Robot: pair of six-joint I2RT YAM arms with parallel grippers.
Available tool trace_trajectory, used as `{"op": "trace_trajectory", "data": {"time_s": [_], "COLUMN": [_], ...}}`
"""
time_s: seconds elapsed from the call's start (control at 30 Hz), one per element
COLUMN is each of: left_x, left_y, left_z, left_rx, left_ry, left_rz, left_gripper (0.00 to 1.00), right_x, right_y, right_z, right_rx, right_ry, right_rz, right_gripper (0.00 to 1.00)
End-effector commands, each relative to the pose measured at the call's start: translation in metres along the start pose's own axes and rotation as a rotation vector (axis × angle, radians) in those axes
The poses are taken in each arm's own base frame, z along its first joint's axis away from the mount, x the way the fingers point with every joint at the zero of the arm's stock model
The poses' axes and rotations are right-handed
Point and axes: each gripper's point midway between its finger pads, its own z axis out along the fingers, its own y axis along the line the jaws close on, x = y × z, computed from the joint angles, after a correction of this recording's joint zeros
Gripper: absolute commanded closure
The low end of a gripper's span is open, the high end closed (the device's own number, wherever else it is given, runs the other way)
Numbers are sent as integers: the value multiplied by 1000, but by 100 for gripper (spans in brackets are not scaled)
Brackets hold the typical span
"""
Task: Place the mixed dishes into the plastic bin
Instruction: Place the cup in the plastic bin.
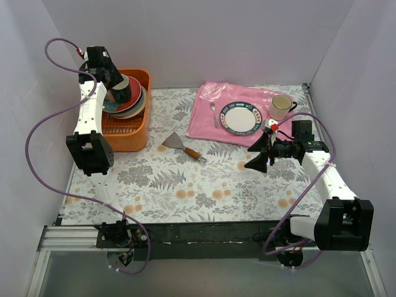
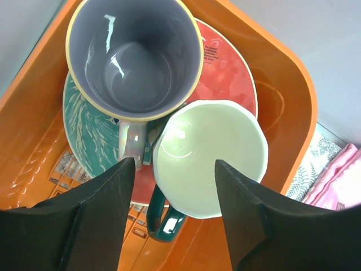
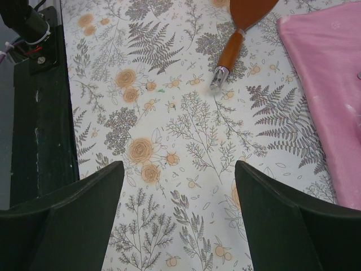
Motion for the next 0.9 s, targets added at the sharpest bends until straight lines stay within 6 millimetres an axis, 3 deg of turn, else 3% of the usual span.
{"op": "trace_trajectory", "data": {"time_s": [0.0,0.2,0.4,0.43,0.57,0.63,0.87], "left_x": [-41,-53,-46,-51,-48,-36,-24], "left_y": [-4,-7,0,-3,-9,-13,-23], "left_z": [-42,-66,-96,-111,-138,-143,-189], "left_rx": [30,65,100,130,207,251,393], "left_ry": [-114,-147,-148,-170,-173,-143,-138], "left_rz": [-36,-59,-63,-69,-72,-72,-65], "left_gripper": [41,35,18,15,2,2,2], "right_x": [-6,-13,-27,-29,-42,-53,-88], "right_y": [3,0,-6,-7,-21,-29,-62], "right_z": [-1,-5,-14,-15,-26,-32,-57], "right_rx": [-9,8,48,51,121,168,406], "right_ry": [-26,-11,36,40,55,67,68], "right_rz": [-32,-78,-130,-132,-119,-116,-45], "right_gripper": [13,13,11,11,10,9,4]}}
